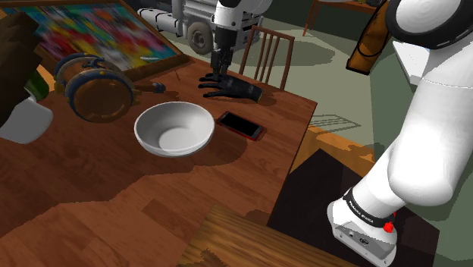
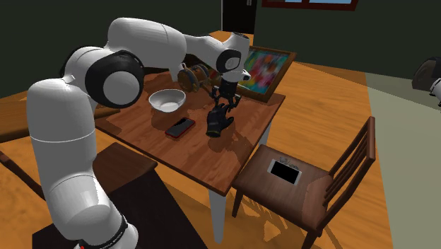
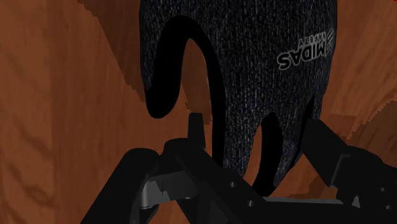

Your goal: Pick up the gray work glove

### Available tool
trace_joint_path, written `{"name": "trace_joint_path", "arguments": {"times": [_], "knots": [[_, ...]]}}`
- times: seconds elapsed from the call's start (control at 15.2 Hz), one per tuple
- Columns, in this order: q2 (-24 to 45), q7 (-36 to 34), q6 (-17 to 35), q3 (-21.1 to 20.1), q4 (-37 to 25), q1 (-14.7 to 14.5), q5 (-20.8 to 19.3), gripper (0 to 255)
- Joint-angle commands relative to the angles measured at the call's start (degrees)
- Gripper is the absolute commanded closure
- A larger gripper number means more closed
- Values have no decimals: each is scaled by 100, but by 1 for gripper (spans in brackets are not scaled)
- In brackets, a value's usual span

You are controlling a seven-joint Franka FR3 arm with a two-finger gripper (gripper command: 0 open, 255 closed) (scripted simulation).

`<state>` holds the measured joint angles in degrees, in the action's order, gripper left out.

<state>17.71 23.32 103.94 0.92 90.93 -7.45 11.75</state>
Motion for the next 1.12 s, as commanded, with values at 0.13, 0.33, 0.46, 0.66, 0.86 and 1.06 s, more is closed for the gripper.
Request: {"name": "trace_joint_path", "arguments": {"times": [0.13,0.33,0.46,0.66,0.86,1.06], "knots": [[11,-4,-4,0,-7,-1,-2,255],[-20,-43,-218,2,-194,3,-12,255],[-33,-69,-363,3,-327,7,-18,255],[-44,-108,-585,5,-541,12,-26,255],[-42,-147,-812,6,-774,18,-31,255],[-26,-187,-1045,6,-1027,25,-35,255]]}}
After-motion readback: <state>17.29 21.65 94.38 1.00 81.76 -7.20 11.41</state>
